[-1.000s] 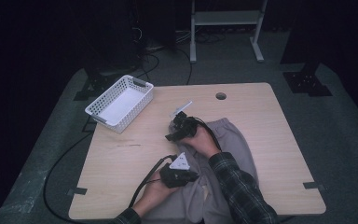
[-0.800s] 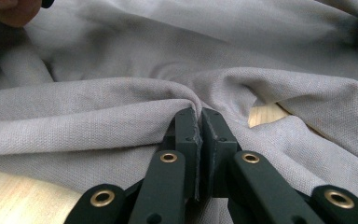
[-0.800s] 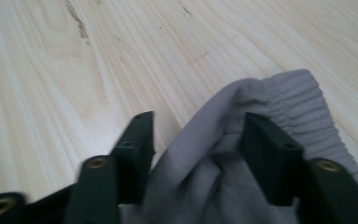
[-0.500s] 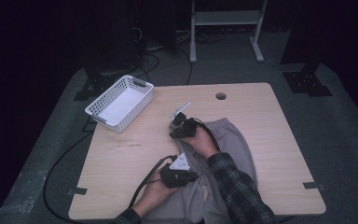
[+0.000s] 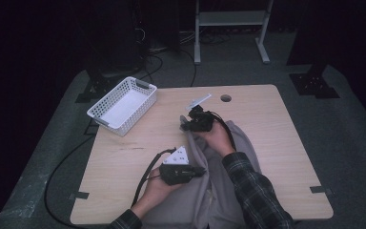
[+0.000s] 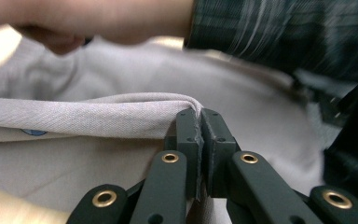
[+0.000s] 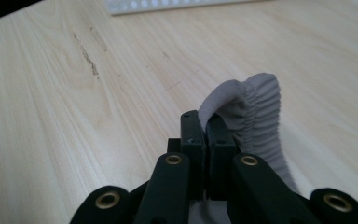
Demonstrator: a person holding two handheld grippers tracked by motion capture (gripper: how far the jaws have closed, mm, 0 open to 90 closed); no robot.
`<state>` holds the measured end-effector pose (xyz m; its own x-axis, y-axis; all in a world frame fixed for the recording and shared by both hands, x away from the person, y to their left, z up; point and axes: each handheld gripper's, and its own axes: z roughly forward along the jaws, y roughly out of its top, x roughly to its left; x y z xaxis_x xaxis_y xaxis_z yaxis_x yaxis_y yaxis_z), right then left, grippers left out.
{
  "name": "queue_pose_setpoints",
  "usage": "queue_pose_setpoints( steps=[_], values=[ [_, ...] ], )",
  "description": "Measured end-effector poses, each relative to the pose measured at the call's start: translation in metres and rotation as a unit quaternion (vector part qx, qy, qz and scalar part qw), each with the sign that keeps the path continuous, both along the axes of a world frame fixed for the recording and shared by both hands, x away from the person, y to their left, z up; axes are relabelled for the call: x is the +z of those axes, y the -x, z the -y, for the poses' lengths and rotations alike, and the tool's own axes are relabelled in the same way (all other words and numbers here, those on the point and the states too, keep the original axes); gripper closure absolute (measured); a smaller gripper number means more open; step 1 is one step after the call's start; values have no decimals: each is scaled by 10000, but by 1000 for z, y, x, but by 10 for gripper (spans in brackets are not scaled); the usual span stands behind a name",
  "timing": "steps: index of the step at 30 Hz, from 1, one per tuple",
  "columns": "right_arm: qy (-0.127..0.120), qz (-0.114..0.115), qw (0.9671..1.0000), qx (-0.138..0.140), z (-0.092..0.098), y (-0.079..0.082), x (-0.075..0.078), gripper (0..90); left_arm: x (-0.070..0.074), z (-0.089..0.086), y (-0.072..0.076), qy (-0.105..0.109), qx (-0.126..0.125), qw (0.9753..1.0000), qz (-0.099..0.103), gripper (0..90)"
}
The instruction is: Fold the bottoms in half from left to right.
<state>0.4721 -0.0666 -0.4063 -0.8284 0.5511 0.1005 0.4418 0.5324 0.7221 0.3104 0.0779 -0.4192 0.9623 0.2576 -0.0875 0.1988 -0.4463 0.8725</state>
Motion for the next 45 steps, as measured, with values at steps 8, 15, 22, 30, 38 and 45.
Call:
queue_pose_setpoints(
  steps=[8,15,22,30,38,45],
  values=[
    [-131,208,9996,-154,40,5,27,876,32,27,-4,316,-402,9987,73,871],
    [-225,301,9983,-441,86,14,37,876,31,73,-6,277,-749,9968,87,870],
    [-158,154,9954,-929,134,17,17,875,10,119,-12,77,-938,9954,-150,869],
    [91,-157,9887,-1487,171,13,-25,874,-22,154,-19,-330,-955,9935,-519,864],
    [508,-308,9805,-1876,184,14,-56,816,-34,165,-16,-555,-1076,9901,-710,774],
    [294,-69,9756,-2173,196,20,-47,618,-11,119,-32,-420,-624,9959,-494,665]
  ],
)
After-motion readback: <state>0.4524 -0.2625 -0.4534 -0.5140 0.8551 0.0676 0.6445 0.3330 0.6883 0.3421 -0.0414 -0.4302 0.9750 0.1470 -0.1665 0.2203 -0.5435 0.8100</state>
